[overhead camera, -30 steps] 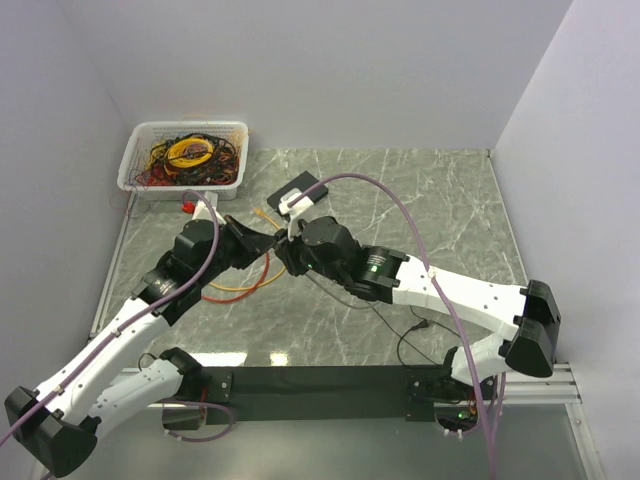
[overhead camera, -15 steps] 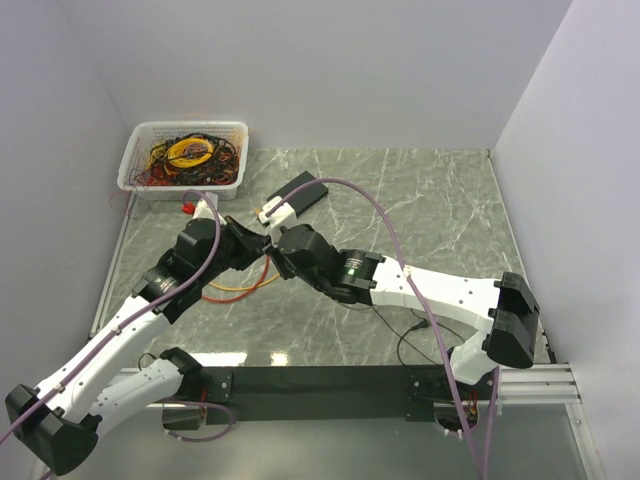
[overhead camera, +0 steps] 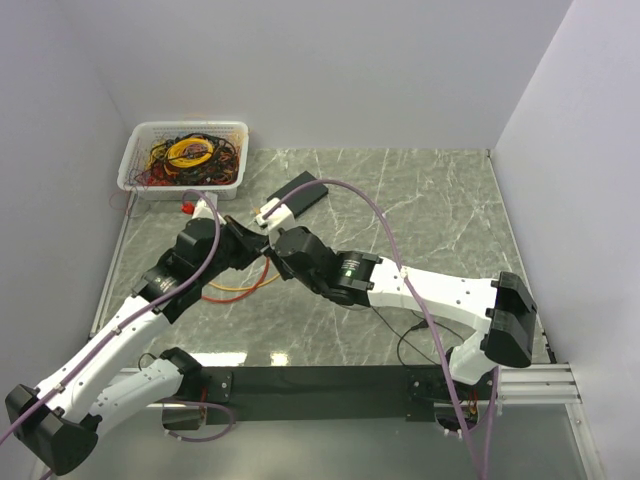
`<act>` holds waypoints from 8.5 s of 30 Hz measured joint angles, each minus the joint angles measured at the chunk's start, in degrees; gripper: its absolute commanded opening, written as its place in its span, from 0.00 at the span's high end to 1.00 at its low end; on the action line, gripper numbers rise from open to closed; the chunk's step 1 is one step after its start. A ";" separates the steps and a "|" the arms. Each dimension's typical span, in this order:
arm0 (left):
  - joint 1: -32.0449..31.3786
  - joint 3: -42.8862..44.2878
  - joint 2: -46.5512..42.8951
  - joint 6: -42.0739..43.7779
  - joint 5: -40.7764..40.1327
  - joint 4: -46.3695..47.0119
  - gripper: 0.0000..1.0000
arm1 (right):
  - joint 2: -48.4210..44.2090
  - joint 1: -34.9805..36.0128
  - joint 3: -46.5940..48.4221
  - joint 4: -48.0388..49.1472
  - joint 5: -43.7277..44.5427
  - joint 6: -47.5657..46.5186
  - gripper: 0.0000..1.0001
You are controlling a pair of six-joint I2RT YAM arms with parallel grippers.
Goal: Insert the plug into the switch port
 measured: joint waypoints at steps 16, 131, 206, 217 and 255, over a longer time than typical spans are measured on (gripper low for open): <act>0.96 -1.51 -2.89 5.81 -2.99 1.53 0.12 | -6.60 -11.63 -11.04 1.16 -6.75 3.76 1.00; 2.64 -9.01 40.92 27.26 15.69 51.89 0.29 | -7.89 -24.59 -38.66 9.70 -48.59 21.27 1.00; 4.48 -22.80 54.31 35.93 21.55 82.90 0.39 | 9.60 -6.01 -20.11 -1.64 -8.44 11.23 1.00; 9.64 -24.59 60.52 30.10 35.65 94.99 0.37 | 6.84 -5.88 -24.50 1.77 -9.81 8.37 1.00; 13.16 -21.57 68.74 20.13 41.31 105.37 0.41 | 11.43 -9.07 -18.84 0.46 -10.86 9.40 1.00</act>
